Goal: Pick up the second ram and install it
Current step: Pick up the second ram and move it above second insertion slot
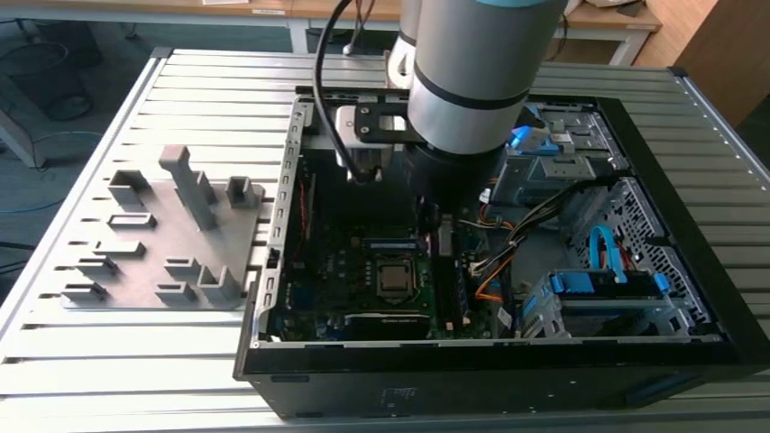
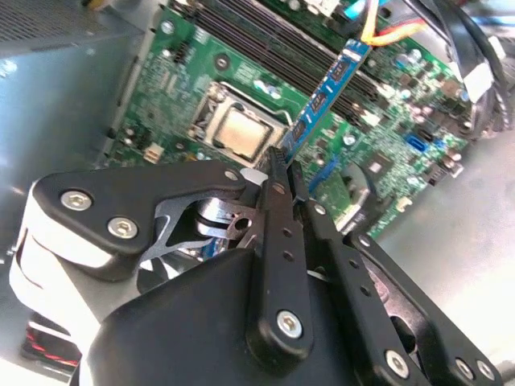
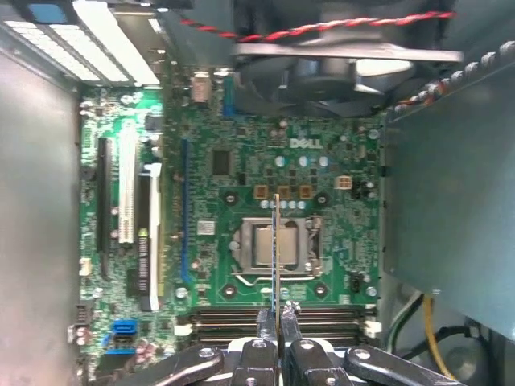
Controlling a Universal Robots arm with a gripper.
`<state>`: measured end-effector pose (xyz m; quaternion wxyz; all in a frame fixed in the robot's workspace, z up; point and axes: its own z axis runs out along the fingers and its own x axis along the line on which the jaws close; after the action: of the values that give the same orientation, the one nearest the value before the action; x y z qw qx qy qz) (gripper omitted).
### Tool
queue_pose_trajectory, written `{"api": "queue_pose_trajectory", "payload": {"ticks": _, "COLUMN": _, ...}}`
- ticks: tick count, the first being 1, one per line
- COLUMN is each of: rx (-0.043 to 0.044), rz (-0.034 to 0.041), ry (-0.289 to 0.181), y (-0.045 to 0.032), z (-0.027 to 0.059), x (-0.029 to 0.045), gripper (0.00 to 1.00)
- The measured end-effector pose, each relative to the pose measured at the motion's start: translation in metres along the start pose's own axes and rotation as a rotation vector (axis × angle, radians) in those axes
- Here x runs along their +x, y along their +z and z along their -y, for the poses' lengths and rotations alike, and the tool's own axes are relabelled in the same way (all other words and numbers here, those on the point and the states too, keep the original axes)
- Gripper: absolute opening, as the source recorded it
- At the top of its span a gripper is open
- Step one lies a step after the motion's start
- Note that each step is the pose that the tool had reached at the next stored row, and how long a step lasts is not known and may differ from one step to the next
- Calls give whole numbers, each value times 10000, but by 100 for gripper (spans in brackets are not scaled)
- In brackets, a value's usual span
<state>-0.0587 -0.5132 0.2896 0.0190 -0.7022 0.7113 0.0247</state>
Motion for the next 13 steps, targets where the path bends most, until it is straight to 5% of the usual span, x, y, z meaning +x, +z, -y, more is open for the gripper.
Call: {"api": "queue_pose_trajectory", "payload": {"ticks": 13, "rx": 0, "rz": -8, "ry": 1, "y": -1, "z": 0, "x": 25, "gripper": 14}}
